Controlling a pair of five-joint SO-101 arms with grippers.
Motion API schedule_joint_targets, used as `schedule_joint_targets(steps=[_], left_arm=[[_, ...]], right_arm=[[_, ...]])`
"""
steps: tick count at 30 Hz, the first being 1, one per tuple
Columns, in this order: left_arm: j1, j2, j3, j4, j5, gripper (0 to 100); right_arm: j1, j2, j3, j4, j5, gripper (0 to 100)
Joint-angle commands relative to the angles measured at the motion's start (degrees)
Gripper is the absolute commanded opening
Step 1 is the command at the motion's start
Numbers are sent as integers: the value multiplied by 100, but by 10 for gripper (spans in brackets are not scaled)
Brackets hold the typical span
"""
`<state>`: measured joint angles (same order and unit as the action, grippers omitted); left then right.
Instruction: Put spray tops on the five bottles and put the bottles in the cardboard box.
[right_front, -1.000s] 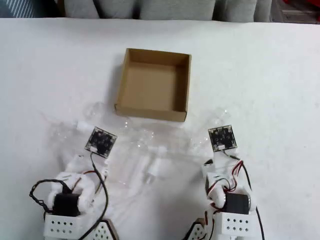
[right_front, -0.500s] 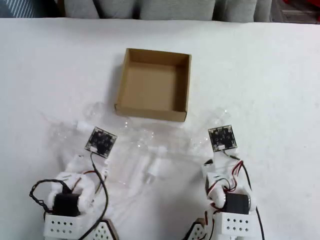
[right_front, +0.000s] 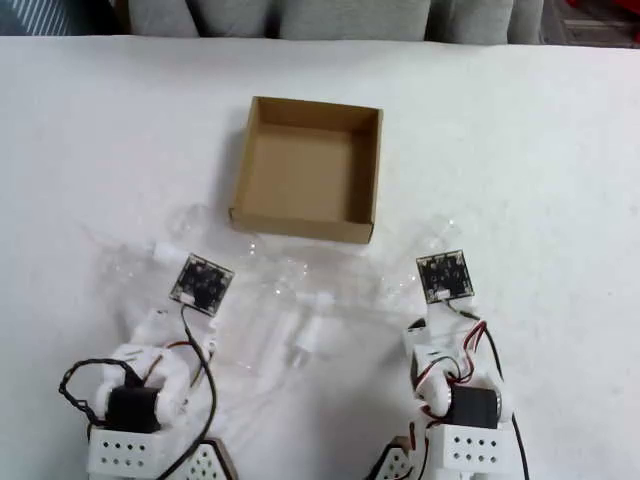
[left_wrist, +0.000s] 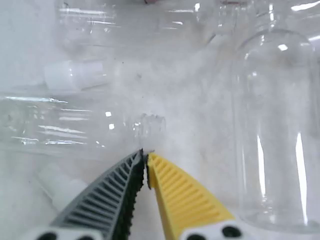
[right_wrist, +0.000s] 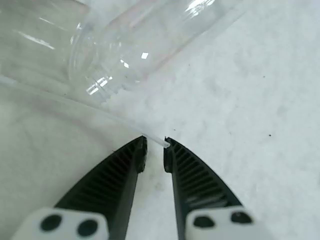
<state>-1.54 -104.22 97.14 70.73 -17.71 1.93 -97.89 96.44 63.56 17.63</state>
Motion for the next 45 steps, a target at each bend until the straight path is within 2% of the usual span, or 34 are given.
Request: schedule_joint_targets(steps=[1,36,39,45], left_arm=[[48,-66,-18,35,-26,23],[66,-66,-18,35,-26,23],[75,-66,-35,-18,-26,24],[40,-66,-62,-1222,-26,24]], right_arm=[[13,48,70,57,53,31],[13,48,70,57,53,34],[-154,48,70,66,53,31],[-233,48,70,66,53,31]])
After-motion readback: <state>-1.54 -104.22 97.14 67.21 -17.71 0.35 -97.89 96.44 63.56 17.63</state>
